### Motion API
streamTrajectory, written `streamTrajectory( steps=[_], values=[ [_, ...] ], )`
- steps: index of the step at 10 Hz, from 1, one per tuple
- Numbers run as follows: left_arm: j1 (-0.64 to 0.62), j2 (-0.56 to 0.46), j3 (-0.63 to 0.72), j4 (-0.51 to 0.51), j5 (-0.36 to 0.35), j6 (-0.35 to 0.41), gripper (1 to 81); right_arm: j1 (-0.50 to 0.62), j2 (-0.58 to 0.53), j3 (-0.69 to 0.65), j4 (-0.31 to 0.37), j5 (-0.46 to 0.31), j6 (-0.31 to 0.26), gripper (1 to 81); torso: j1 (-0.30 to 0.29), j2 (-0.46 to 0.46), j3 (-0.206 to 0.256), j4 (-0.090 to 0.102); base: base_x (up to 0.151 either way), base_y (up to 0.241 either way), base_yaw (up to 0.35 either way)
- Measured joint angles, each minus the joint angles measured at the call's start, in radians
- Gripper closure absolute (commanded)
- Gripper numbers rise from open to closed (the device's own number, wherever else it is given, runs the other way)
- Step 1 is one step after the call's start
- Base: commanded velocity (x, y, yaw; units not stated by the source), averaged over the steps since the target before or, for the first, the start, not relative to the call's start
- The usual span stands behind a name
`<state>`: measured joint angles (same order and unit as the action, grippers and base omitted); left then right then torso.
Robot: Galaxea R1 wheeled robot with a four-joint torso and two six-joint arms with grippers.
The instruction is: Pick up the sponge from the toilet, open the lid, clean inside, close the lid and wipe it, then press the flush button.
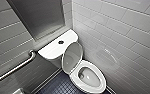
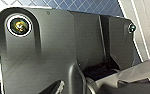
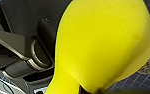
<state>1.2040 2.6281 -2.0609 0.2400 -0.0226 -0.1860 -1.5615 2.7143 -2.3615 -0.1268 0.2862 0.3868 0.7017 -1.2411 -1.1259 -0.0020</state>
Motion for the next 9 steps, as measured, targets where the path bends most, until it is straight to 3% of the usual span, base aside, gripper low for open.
streamTrajectory(
  steps=[4, 5, 7, 9],
  values=[
    [-0.146, -0.100, 0.160, -0.001, 0.014, -0.108, 1.0, -0.004, 0.099, -0.204, -0.006, -0.087, -0.035, 81.1, 0.000, 0.000, 0.000, 0.000, 0.000, 0.000, 0.000],
    [-0.184, -0.123, 0.201, -0.001, 0.023, -0.138, 1.0, 0.000, 0.100, -0.218, 0.005, -0.102, -0.079, 81.1, 0.000, 0.000, 0.000, 0.000, 0.000, 0.000, 0.000],
    [-0.270, -0.160, 0.259, -0.001, 0.023, -0.232, 1.0, 0.008, 0.097, -0.190, 0.107, -0.121, -0.220, 81.1, 0.000, 0.000, 0.000, 0.000, 0.000, 0.000, 0.000],
    [-0.339, -0.183, 0.278, -0.001, 0.023, -0.341, 1.0, 0.009, 0.091, -0.107, 0.205, -0.122, -0.314, 81.1, 0.000, 0.001, 0.000, 0.000, 0.000, 0.000, 0.000]
  ],
)
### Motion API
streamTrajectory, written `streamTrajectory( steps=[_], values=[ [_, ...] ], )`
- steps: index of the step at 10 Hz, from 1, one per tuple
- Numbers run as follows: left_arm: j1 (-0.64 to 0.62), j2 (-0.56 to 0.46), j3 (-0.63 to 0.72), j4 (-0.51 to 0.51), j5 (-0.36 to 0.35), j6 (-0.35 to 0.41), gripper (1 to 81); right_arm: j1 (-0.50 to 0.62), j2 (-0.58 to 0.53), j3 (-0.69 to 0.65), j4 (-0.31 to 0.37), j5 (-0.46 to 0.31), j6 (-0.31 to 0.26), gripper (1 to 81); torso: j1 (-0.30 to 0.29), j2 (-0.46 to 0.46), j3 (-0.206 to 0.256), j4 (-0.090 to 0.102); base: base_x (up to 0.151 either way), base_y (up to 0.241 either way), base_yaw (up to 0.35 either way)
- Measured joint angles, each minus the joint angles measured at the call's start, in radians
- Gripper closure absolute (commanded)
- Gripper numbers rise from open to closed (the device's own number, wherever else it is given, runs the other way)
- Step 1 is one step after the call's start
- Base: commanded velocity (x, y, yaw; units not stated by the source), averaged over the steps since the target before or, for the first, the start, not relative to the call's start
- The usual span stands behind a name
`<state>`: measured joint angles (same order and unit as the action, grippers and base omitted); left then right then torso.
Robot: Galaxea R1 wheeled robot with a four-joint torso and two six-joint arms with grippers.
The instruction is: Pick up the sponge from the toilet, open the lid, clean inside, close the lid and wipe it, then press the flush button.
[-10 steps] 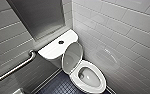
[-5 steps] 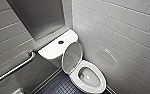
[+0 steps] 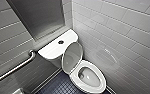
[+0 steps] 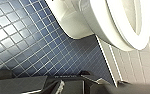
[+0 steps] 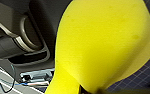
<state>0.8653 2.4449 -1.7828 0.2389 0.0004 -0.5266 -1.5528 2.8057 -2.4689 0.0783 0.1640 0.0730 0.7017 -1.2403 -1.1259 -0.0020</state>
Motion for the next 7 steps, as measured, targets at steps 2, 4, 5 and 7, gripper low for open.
streamTrajectory(
  steps=[2, 4, 5, 7],
  values=[
    [-0.071, -0.011, 0.007, 0.000, 0.000, -0.083, 1.0, 0.004, -0.008, 0.034, 0.048, 0.009, -0.036, 81.1, 0.000, 0.001, 0.000, 0.000, 0.000, 0.000, 0.000],
    [-0.141, -0.010, -0.001, 0.000, -0.030, -0.240, 1.0, 0.013, -0.018, 0.026, 0.054, 0.010, -0.036, 81.1, 0.000, 0.001, 0.000, 0.000, 0.000, 0.000, 0.000],
    [-0.151, -0.010, -0.016, 0.000, -0.058, -0.311, 1.0, 0.027, -0.008, 0.026, 0.055, 0.015, -0.036, 81.1, 0.000, 0.001, 0.000, 0.000, 0.000, 0.000, 0.000],
    [-0.175, 0.002, -0.051, 0.000, -0.150, -0.381, 1.0, 0.018, 0.002, 0.047, 0.051, 0.022, -0.040, 81.1, 0.000, 0.002, 0.000, 0.000, 0.000, 0.000, 0.000]
  ],
)
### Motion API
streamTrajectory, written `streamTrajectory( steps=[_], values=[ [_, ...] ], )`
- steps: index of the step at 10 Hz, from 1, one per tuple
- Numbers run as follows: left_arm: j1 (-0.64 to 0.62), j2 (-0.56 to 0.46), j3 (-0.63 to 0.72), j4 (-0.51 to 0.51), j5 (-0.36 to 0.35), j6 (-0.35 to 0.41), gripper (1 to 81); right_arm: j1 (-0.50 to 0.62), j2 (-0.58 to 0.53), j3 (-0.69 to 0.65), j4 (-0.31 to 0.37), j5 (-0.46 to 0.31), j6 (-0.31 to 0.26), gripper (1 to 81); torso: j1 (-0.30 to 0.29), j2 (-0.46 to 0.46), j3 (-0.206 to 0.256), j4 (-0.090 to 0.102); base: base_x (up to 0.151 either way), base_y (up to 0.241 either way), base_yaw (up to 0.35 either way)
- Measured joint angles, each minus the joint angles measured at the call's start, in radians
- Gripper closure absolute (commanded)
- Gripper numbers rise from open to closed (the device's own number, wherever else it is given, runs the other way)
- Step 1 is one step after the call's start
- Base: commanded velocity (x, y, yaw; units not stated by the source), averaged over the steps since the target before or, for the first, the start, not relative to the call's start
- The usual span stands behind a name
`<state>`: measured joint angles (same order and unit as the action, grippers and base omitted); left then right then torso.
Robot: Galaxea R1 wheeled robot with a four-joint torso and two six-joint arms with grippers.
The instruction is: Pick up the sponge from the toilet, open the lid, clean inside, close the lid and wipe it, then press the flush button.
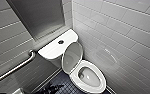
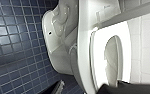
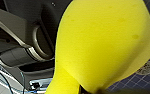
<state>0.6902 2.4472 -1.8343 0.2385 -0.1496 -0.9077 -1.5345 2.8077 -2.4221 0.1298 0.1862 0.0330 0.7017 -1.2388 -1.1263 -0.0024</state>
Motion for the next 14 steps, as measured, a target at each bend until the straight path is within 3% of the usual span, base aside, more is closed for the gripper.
streamTrajectory(
  steps=[3, 5, 8, 14],
  values=[
    [-0.098, 0.017, -0.045, 0.000, -0.009, -0.065, 1.0, -0.022, -0.050, 0.116, -0.003, 0.018, -0.006, 81.1, 0.000, 0.000, 0.000, 0.000, 0.000, 0.000, 0.000],
    [-0.159, 0.045, -0.088, 0.000, 0.040, -0.093, 1.0, -0.027, -0.073, 0.169, -0.003, 0.051, -0.006, 81.1, 0.000, 0.000, 0.000, 0.000, 0.000, 0.000, 0.000],
    [-0.221, 0.052, -0.151, 0.000, 0.090, -0.141, 1.0, -0.042, -0.083, 0.173, -0.004, 0.059, -0.007, 81.1, 0.000, 0.001, 0.000, 0.000, 0.000, 0.000, 0.000],
    [-0.281, 0.134, -0.170, 0.006, 0.198, -0.160, 1.0, -0.035, -0.081, 0.180, -0.003, 0.060, -0.006, 81.1, 0.000, 0.002, 0.000, 0.000, 0.000, 0.000, 0.000]
  ],
)
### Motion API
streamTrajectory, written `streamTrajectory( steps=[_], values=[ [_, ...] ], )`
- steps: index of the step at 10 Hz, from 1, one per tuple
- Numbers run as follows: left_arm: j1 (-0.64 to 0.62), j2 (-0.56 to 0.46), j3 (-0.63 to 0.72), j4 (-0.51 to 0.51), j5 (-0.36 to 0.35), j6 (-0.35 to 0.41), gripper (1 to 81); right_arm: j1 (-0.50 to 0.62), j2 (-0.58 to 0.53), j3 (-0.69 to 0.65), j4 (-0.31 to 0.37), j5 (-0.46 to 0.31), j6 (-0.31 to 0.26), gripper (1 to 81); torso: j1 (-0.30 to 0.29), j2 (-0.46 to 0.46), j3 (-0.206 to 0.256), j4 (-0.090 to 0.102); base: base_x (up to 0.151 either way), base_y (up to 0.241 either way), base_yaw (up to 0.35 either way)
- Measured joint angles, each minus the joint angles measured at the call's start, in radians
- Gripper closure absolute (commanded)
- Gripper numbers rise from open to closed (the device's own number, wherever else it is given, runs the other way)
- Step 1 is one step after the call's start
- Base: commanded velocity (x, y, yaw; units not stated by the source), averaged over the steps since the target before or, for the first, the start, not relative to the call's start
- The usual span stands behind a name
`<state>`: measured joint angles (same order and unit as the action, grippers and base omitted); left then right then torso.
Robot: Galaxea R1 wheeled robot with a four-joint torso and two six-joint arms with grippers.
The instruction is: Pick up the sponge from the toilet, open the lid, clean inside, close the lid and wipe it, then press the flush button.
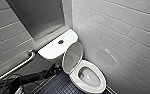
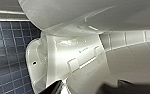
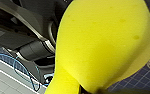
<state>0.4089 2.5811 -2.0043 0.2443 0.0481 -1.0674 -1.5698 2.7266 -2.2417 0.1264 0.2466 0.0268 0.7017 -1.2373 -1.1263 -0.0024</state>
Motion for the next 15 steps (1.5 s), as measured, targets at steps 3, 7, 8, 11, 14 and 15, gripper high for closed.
streamTrajectory(
  steps=[3, 7, 8, 11, 14, 15],
  values=[
    [0.032, 0.008, 0.122, 0.069, 0.046, 0.001, 1.0, 0.008, 0.002, 0.000, 0.000, -0.001, 0.000, 81.1, 0.000, 0.000, 0.000, 0.000, 0.000, 0.000, 0.000],
    [0.226, -0.020, 0.187, 0.180, 0.093, 0.019, 1.0, 0.018, 0.013, -0.032, 0.000, -0.007, 0.005, 81.1, 0.000, 0.000, 0.000, 0.000, 0.000, 0.000, 0.000],
    [0.288, -0.035, 0.186, 0.217, 0.097, 0.023, 1.0, 0.019, 0.016, -0.043, 0.000, -0.007, 0.006, 81.1, 0.000, 0.000, 0.000, 0.000, 0.000, 0.000, 0.000],
    [0.560, -0.036, 0.137, 0.387, 0.106, 0.041, 1.0, 0.019, 0.055, -0.079, -0.001, -0.009, 0.000, 81.1, 0.000, 0.000, 0.000, 0.000, 0.000, 0.000, 0.000],
    [0.746, 0.018, -0.045, 0.518, 0.079, 0.045, 1.0, 0.019, 0.107, -0.165, -0.017, -0.020, -0.008, 81.1, 0.000, 0.000, 0.000, 0.000, 0.000, 0.000, 0.000],
    [0.770, 0.061, -0.140, 0.543, 0.061, 0.045, 1.0, 0.019, 0.130, -0.199, -0.023, -0.030, -0.009, 81.1, 0.000, 0.000, 0.000, 0.000, 0.000, 0.000, 0.000]
  ],
)
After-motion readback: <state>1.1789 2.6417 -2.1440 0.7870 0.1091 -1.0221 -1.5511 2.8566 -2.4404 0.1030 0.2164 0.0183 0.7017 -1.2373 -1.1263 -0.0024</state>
